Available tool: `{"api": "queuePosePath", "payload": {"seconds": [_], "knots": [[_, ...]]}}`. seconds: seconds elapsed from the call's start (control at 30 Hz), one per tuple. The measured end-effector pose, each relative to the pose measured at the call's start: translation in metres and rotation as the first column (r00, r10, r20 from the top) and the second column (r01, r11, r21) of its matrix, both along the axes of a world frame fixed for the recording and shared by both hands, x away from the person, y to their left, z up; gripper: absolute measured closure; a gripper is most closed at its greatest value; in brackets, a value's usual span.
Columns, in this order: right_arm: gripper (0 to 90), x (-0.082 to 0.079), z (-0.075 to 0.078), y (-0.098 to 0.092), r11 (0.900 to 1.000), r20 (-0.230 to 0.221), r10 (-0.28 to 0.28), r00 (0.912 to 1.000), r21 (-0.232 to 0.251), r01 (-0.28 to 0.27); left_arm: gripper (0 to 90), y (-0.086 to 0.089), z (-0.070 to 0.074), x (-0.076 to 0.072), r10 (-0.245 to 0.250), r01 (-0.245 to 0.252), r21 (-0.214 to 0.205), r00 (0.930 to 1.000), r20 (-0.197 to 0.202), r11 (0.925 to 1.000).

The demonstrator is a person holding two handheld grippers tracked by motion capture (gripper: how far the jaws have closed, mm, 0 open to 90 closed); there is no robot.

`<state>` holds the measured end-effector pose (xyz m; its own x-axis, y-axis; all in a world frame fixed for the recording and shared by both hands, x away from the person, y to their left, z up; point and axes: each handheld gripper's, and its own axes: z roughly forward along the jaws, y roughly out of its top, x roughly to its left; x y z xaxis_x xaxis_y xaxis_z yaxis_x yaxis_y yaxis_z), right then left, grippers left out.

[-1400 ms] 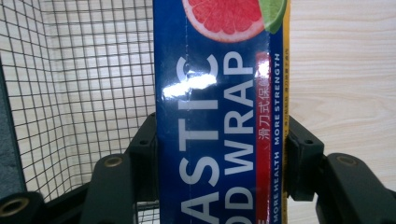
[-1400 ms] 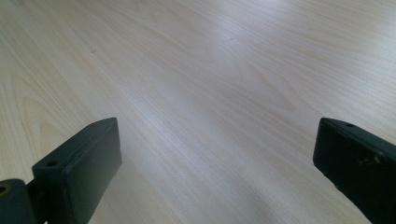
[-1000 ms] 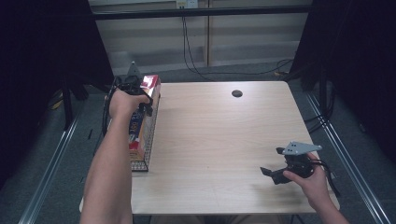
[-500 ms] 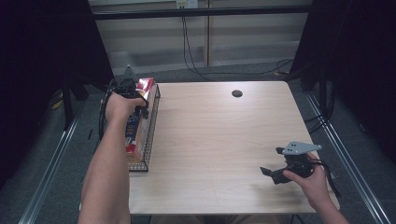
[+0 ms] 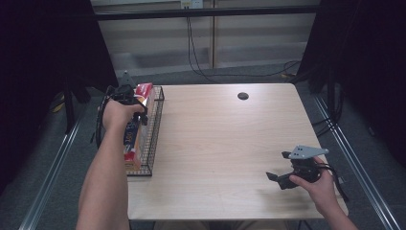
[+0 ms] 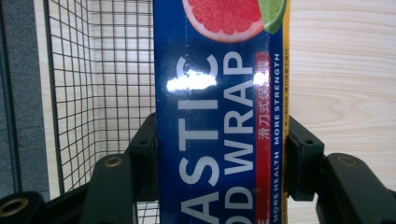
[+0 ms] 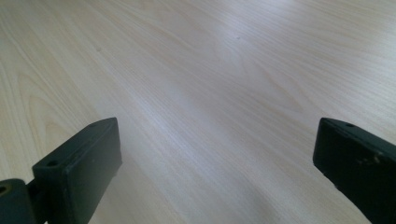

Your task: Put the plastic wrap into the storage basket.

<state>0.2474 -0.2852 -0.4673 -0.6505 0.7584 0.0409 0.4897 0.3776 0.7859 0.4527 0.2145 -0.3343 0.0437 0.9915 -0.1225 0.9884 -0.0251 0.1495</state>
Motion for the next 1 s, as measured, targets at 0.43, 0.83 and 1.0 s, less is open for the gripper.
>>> {"api": "queuePosePath", "payload": {"seconds": [0.43,0.83,1.0], "knots": [[0.8,0.000,0.000,0.000,1.0000,0.000,-0.005,1.0000,0.000,0.005,43.5,0.005,-0.011,-0.004,0.003,-0.003,-0.003,0.9999,-0.016,1.0000],[0.8,0.000,0.000,0.000,1.0000,-0.001,-0.004,1.0000,0.002,0.004,43.5,0.006,-0.016,-0.005,0.008,-0.008,-0.004,0.9997,-0.022,1.0000],[0.8,0.000,0.000,0.000,1.0000,0.004,-0.007,1.0000,0.002,0.007,43.5,0.006,-0.020,-0.006,0.024,-0.024,0.005,0.9997,-0.009,0.9997]]}}
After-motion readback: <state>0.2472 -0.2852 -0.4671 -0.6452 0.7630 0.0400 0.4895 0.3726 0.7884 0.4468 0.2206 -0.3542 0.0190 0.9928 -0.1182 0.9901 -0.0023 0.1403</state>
